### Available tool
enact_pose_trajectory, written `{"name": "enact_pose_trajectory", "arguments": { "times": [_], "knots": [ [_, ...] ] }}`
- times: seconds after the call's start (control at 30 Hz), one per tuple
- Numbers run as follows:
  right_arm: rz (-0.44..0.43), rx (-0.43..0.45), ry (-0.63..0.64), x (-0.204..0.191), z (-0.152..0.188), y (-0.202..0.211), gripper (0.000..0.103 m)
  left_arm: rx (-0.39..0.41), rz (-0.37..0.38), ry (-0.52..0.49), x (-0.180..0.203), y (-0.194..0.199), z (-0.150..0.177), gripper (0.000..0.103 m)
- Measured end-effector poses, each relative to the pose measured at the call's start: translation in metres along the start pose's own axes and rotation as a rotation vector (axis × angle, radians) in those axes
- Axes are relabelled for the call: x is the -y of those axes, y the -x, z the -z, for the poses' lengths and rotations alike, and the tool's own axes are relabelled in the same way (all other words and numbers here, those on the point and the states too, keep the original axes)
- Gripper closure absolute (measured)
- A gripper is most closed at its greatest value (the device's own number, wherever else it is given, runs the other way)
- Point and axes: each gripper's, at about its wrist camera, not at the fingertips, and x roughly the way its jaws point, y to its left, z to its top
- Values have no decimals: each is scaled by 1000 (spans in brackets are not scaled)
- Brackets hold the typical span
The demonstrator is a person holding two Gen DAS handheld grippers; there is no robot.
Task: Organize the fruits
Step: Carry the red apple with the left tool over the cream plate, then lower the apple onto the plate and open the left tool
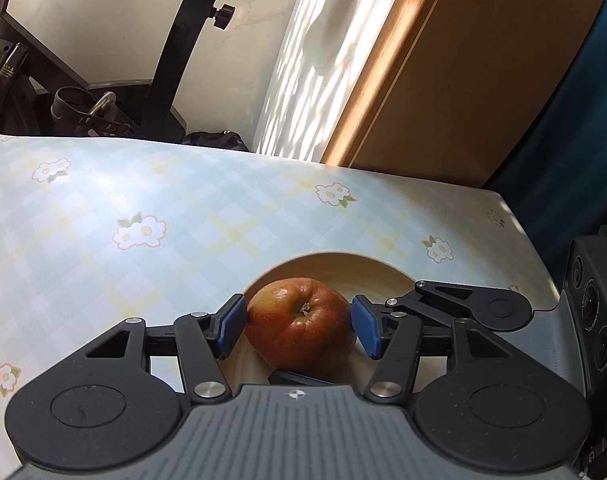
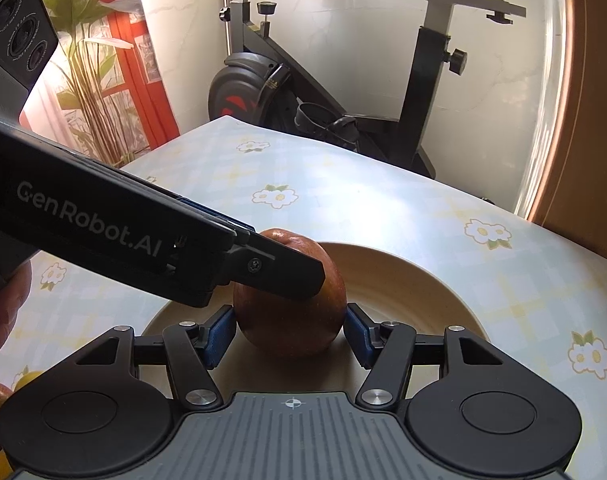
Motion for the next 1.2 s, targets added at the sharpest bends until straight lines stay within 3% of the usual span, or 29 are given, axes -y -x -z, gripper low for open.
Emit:
{"name": "enact_pose_trajectory", "arguments": {
  "times": [0.33,0.4,0.63,1.2],
  "knots": [
    [14,3,-10,-1,-3,-4,48,8,-17,1,-1,-4,-1,41],
    [29,-1,-12,-2,-3,-4,41,12,-23,2,0,-4,0,41],
    [52,-4,-23,-1,1,6,36,10,-51,2,6,2,1,42],
    [125,31,-69,-10,21,67,33,58,-128,-61,27,65,30,33]
  ]
}}
